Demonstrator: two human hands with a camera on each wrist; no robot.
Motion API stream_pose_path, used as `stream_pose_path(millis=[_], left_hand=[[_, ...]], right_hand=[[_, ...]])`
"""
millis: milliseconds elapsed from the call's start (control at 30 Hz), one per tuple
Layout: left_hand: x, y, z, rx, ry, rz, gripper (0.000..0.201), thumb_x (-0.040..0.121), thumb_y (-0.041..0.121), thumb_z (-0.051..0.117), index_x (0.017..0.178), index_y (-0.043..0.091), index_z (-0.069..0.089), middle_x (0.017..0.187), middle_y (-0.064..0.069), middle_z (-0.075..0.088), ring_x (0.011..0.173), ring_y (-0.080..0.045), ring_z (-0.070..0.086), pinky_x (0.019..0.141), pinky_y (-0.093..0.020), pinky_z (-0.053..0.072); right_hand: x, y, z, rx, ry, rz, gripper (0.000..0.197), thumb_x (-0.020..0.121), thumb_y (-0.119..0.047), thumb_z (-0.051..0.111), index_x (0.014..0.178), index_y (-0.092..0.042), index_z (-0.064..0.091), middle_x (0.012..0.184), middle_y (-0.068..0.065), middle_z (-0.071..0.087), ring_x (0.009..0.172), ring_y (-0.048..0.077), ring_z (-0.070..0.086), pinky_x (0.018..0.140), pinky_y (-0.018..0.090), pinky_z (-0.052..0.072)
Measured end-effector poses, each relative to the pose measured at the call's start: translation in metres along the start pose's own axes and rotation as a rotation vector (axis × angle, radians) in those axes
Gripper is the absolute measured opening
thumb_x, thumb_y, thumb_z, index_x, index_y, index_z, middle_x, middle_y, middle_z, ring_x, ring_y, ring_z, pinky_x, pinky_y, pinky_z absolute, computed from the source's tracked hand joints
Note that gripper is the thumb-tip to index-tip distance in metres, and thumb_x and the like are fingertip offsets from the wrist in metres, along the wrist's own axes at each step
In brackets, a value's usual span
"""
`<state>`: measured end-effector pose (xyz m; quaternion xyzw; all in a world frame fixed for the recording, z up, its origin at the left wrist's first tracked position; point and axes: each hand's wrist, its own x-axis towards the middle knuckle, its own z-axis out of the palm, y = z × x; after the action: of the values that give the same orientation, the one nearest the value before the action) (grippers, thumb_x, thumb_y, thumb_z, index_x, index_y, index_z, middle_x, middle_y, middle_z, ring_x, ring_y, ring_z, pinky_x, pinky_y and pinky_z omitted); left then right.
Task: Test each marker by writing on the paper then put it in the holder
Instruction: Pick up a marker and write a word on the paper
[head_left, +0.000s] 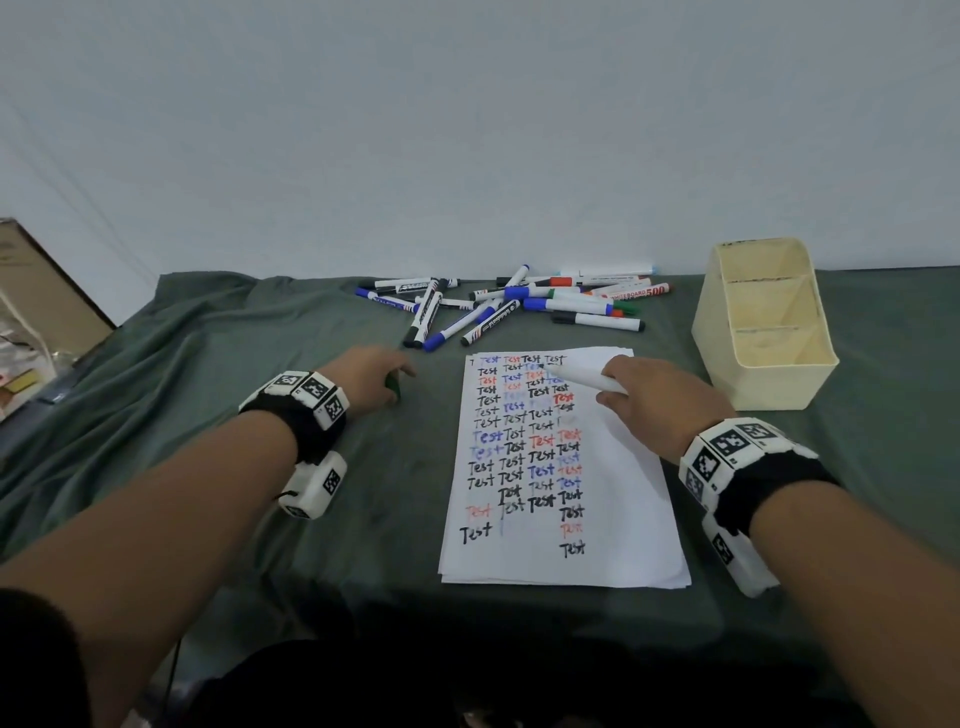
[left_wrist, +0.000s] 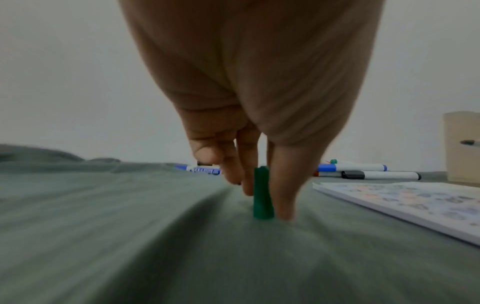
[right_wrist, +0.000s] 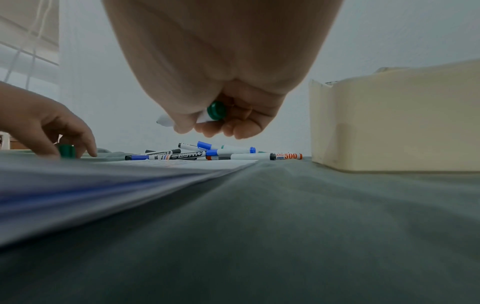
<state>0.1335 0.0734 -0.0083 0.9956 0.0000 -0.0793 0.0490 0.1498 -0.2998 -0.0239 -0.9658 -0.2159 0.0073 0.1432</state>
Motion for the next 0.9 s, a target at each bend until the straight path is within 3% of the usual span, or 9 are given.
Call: stream_pose_path(millis=[133, 233, 333, 433, 533, 600, 733, 900], left_hand=[[-0.001, 0.003, -0.007, 0.034, -0.051, -0.026, 0.046, 0.086, 0.023, 0.076, 0.129, 0.023, 0.063, 0.111, 0.001, 0.068, 0.105, -0.018, 0.061, 0.086, -0.023, 0.042], [0.001, 0.018, -0.02, 0.069, 0.047, -0.005, 0.048, 0.086, 0.044, 0.073, 0.129, 0.026, 0.064, 0.116, 0.0, 0.067, 0.106, -0.02, 0.059, 0.084, -0.023, 0.037], [0.01, 0.047, -0.02, 0.068, 0.132, 0.076, 0.06, 0.086, 0.059, 0.066, 0.137, 0.029, 0.058, 0.135, -0.002, 0.06, 0.124, -0.024, 0.053, 0.101, -0.033, 0.04], [0.023, 0.086, -0.001, 0.01, -0.001, 0.19, 0.078, 0.085, 0.068, 0.061, 0.15, 0.032, 0.04, 0.158, 0.002, 0.037, 0.145, -0.021, 0.031, 0.119, -0.042, 0.025], [0.03, 0.11, 0.02, -0.001, -0.131, 0.203, 0.096, 0.08, 0.078, 0.054, 0.158, 0.037, 0.015, 0.168, 0.004, 0.004, 0.154, -0.021, 0.005, 0.122, -0.047, 0.011], [0.034, 0.118, 0.03, 0.049, -0.199, 0.172, 0.104, 0.077, 0.084, 0.048, 0.159, 0.037, 0.003, 0.168, 0.005, -0.006, 0.154, -0.025, -0.003, 0.123, -0.051, 0.008], [0.039, 0.119, 0.032, 0.062, -0.21, 0.16, 0.111, 0.074, 0.087, 0.05, 0.158, 0.039, -0.003, 0.168, 0.005, 0.001, 0.154, -0.025, 0.004, 0.121, -0.057, 0.014], [0.037, 0.116, 0.033, 0.069, -0.167, 0.157, 0.105, 0.076, 0.083, 0.053, 0.159, 0.036, 0.009, 0.166, 0.001, 0.009, 0.152, -0.026, 0.009, 0.121, -0.056, 0.014]], right_hand=[[0.0, 0.003, 0.001, -0.014, 0.018, -0.005, 0.018, 0.104, -0.039, 0.051, 0.108, -0.023, 0.056, 0.093, -0.003, 0.058, 0.081, 0.016, 0.053, 0.068, 0.033, 0.037], [0.0, 0.005, 0.002, -0.012, 0.035, -0.007, 0.02, 0.104, -0.039, 0.051, 0.11, -0.021, 0.056, 0.095, -0.003, 0.057, 0.085, 0.019, 0.053, 0.07, 0.033, 0.038], [0.002, 0.004, 0.004, -0.001, 0.048, 0.0, 0.02, 0.104, -0.038, 0.05, 0.112, -0.02, 0.056, 0.102, 0.001, 0.063, 0.085, 0.02, 0.054, 0.07, 0.032, 0.038], [0.002, 0.007, 0.004, 0.023, 0.048, 0.042, 0.026, 0.106, -0.036, 0.047, 0.128, -0.025, 0.051, 0.117, 0.004, 0.066, 0.091, 0.023, 0.06, 0.071, 0.033, 0.042], [-0.002, 0.008, 0.003, 0.061, 0.043, 0.022, 0.041, 0.107, -0.031, 0.044, 0.147, -0.034, 0.036, 0.134, 0.007, 0.062, 0.106, 0.03, 0.064, 0.082, 0.038, 0.051], [-0.003, 0.008, 0.003, 0.076, 0.065, -0.026, 0.047, 0.107, -0.026, 0.043, 0.151, -0.039, 0.031, 0.136, 0.009, 0.061, 0.107, 0.029, 0.064, 0.084, 0.038, 0.051], [0.001, 0.013, 0.006, 0.035, 0.103, -0.021, 0.041, 0.106, -0.024, 0.044, 0.146, -0.035, 0.044, 0.13, 0.005, 0.06, 0.098, 0.021, 0.059, 0.077, 0.029, 0.039], [0.001, 0.015, 0.005, 0.08, 0.107, -0.049, 0.057, 0.099, -0.027, 0.058, 0.15, -0.04, 0.038, 0.127, -0.003, 0.055, 0.095, 0.013, 0.054, 0.078, 0.026, 0.041]])
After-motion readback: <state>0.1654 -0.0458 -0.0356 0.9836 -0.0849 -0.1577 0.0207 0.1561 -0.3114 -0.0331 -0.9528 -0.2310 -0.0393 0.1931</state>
